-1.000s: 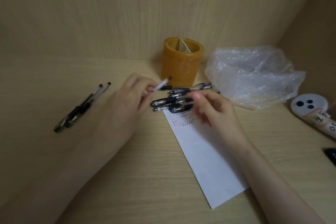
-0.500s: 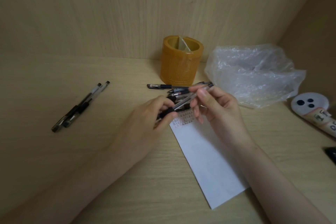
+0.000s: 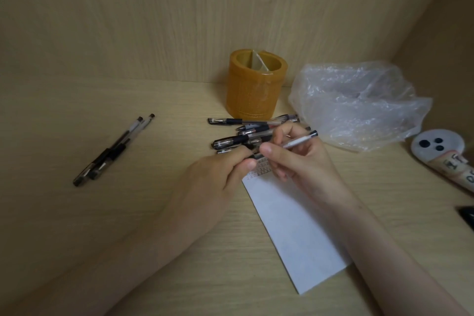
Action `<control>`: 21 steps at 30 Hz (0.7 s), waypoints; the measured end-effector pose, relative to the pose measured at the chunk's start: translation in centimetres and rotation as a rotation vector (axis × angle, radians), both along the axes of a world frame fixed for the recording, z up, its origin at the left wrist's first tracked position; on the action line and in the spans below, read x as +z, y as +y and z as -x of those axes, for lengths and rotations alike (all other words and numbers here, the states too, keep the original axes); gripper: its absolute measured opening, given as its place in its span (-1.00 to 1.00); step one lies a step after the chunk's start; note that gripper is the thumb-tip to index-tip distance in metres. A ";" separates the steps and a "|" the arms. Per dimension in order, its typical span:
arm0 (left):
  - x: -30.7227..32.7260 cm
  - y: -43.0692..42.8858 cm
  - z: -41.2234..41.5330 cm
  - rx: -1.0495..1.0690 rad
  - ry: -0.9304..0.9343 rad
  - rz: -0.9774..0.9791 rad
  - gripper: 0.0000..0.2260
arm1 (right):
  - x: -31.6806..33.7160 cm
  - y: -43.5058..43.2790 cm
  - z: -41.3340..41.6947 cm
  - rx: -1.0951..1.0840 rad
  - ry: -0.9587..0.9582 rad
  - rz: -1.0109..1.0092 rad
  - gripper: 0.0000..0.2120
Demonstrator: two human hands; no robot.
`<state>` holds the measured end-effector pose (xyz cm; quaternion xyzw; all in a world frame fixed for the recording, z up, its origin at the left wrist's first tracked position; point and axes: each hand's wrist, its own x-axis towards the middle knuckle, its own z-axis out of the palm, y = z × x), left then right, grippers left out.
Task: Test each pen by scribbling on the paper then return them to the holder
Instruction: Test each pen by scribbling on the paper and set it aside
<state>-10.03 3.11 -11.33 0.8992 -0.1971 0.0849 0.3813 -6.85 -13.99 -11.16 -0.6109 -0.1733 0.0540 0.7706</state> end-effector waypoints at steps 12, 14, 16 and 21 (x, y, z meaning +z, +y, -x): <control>-0.6 0.0 0.0 -0.017 0.090 0.091 -0.68 | 1.4 -2.0 -0.6 -0.135 0.122 -0.100 -0.64; -0.5 0.3 0.1 -0.014 0.076 -0.038 -0.70 | 1.7 -3.1 -1.2 -0.184 0.220 -0.167 -0.59; -0.4 0.2 0.3 -0.044 0.088 -0.134 -0.66 | 1.8 -3.2 -1.4 -0.223 0.263 -0.143 -0.59; -0.2 -0.3 0.9 -0.116 0.133 -0.244 -0.60 | 0.2 -1.8 -0.6 -0.459 0.098 0.240 -0.70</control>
